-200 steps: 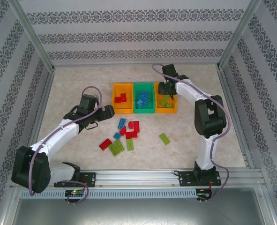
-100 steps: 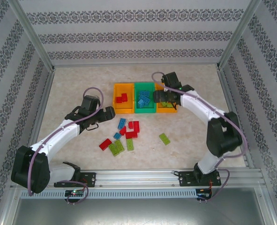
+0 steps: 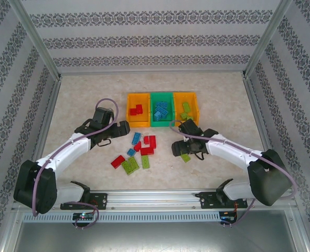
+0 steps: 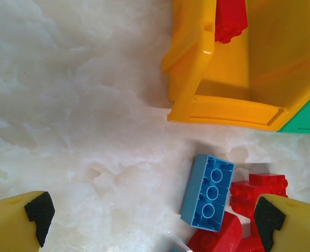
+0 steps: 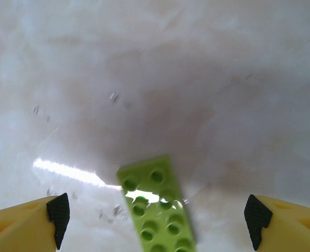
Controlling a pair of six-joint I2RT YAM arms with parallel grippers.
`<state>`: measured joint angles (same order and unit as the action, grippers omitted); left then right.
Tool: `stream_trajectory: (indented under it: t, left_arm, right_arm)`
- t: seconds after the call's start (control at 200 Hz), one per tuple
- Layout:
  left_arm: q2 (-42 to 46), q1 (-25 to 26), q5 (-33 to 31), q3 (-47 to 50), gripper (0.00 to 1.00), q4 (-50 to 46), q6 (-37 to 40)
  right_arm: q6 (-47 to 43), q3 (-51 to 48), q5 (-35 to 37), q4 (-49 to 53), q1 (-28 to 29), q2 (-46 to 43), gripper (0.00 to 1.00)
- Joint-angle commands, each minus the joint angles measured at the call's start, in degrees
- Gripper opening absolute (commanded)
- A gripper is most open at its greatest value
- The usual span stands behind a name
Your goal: Sort the legos into containers by color
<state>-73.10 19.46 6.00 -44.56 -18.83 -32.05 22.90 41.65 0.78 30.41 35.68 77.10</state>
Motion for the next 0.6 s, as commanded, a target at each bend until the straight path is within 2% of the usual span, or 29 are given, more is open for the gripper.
stream_trajectory:
  t: [0.0,0.36,0.595]
  left_arm:
    - [-0.88,0.59,0.90,-0.18,1.00,1.58,1.31]
    - [-0.91,0.63,0.51,-0.10,1.00,1.52,1.29]
    - [-0.99,0.58,0.13,-0.13,1.00,1.33,1.29]
  right_arm:
    - [3.89,-0.77,2.18,0.83,2.49,1.53,0.89]
    - [4.47,-0.01,4.20,0.31,3.45,8.73,0.70]
    - [4.89,-0.25,3.93,0.44,3.62,9.92,0.42]
